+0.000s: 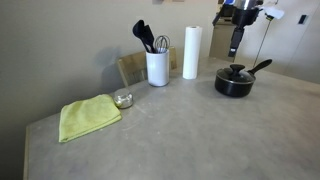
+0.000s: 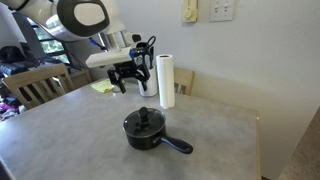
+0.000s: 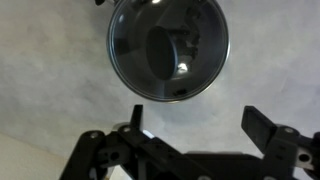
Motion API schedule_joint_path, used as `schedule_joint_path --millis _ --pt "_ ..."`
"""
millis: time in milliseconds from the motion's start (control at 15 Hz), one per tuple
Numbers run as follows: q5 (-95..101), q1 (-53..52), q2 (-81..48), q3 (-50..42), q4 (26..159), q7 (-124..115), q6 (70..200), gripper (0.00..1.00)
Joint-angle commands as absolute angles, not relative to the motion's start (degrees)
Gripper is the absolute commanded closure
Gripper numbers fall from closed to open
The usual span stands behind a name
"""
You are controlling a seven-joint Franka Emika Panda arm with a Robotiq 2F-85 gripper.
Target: Uncover the pot
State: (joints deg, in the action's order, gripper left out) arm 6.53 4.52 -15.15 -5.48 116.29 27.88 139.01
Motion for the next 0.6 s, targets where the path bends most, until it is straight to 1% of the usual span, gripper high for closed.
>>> schedule_joint_path --millis 0,267,533 --pt "4.55 8.50 -21.52 -3.15 108.56 36.24 133.35 0.00" --pt "6.08 10.39 -26.49 -3.32 103.85 40.44 129.33 0.00" --pt "4.39 12.08 -28.05 -2.94 103.20 40.33 126.42 0.00"
